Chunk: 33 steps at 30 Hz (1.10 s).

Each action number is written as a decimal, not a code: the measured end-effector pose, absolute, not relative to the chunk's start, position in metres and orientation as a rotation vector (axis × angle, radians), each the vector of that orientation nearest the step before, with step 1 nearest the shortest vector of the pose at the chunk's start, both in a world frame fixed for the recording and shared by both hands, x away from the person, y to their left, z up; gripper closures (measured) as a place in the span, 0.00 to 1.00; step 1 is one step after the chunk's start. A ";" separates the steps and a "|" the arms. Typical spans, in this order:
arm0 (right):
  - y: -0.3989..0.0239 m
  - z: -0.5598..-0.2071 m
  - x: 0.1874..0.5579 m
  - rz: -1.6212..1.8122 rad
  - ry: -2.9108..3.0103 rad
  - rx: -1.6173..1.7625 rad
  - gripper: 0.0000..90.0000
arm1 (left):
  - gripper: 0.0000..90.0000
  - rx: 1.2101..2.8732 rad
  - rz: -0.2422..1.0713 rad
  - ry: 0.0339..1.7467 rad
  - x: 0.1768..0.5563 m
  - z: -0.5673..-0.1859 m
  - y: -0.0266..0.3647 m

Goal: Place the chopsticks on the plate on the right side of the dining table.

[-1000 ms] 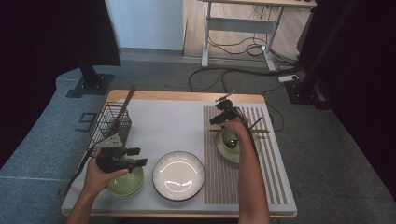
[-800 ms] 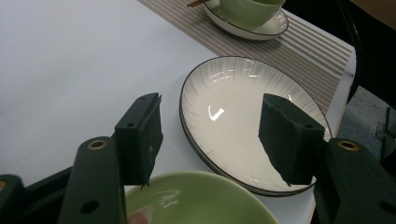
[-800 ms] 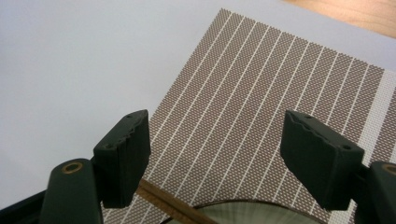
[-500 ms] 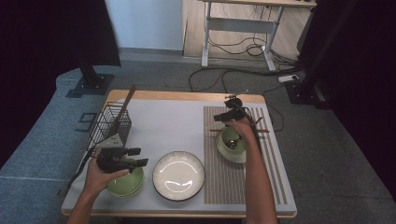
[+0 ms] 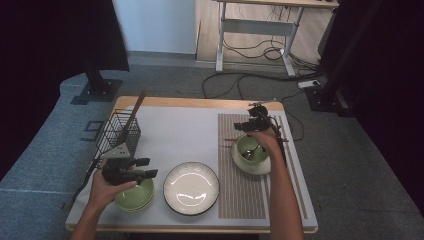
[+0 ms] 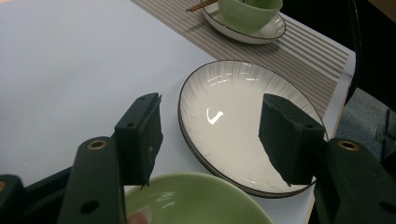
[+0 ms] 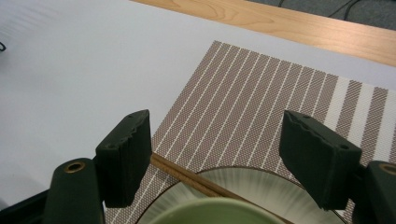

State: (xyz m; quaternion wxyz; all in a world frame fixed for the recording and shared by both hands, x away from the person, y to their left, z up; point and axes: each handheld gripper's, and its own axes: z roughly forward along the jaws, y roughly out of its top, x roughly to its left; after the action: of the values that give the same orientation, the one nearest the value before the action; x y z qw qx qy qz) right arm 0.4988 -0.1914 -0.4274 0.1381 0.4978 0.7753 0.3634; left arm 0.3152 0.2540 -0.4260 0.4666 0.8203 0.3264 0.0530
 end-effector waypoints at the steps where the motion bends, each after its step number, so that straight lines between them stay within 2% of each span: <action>1: -0.192 -0.427 0.497 1.056 2.242 1.435 0.29 | 0.44 2.015 0.128 0.802 0.315 -0.426 0.253; 33: -0.241 -0.407 0.452 1.169 2.111 1.420 0.28 | 0.44 2.021 0.118 0.791 0.315 -0.427 0.250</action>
State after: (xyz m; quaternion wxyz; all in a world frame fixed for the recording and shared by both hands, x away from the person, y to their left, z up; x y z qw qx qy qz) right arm 0.4519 -0.2414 -0.4073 0.1701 0.4999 0.7429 0.4115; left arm 0.3150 0.2496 -0.4271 0.4654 0.8230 0.3221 0.0482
